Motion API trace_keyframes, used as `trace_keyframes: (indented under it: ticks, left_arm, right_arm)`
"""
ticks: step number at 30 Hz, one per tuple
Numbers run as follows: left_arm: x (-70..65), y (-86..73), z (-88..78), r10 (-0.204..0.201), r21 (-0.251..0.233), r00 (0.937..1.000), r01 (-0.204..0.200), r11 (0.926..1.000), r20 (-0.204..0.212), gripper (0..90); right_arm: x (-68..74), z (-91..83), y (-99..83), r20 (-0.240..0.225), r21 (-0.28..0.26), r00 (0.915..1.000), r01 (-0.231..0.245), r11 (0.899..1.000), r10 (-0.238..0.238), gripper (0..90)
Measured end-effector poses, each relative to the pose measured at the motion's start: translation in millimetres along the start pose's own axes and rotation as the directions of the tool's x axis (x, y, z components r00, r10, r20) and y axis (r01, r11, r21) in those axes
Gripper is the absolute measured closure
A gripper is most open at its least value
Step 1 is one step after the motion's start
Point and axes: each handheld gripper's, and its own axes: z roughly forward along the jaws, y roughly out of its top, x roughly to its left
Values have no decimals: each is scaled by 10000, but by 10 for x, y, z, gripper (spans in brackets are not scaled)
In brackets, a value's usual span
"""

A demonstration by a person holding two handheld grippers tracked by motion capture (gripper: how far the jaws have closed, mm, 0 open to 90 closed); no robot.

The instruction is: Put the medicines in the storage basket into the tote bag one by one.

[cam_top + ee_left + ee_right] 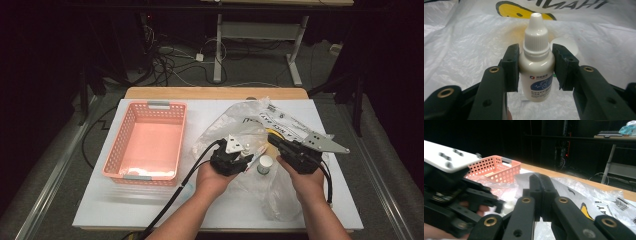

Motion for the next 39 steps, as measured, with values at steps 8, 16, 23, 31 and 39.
trace_keyframes:
  ticks: [8,16,23,31,39]
  left_arm:
    - [110,52,287,133,46,9978,-131,9999,-645,580]
    - [220,80,534,-67,-147,9956,53,9999,-937,578]
    - [230,33,597,-75,178,9965,90,9998,-834,564]
    - [203,78,439,-245,215,9941,269,9994,-1058,400]
    - [95,-66,96,-214,162,9975,225,9996,-674,369]
  right_arm:
    - [-5,12,-9,-26,26,10000,-76,10000,76,900]
    - [-20,26,-38,-38,130,9999,-110,9999,111,900]
    - [-15,38,-56,-47,204,9998,-170,9996,171,900]
    - [-9,39,-59,-97,234,9999,-131,9996,133,900]
    - [-9,14,-36,-68,148,9999,-93,9998,94,900]
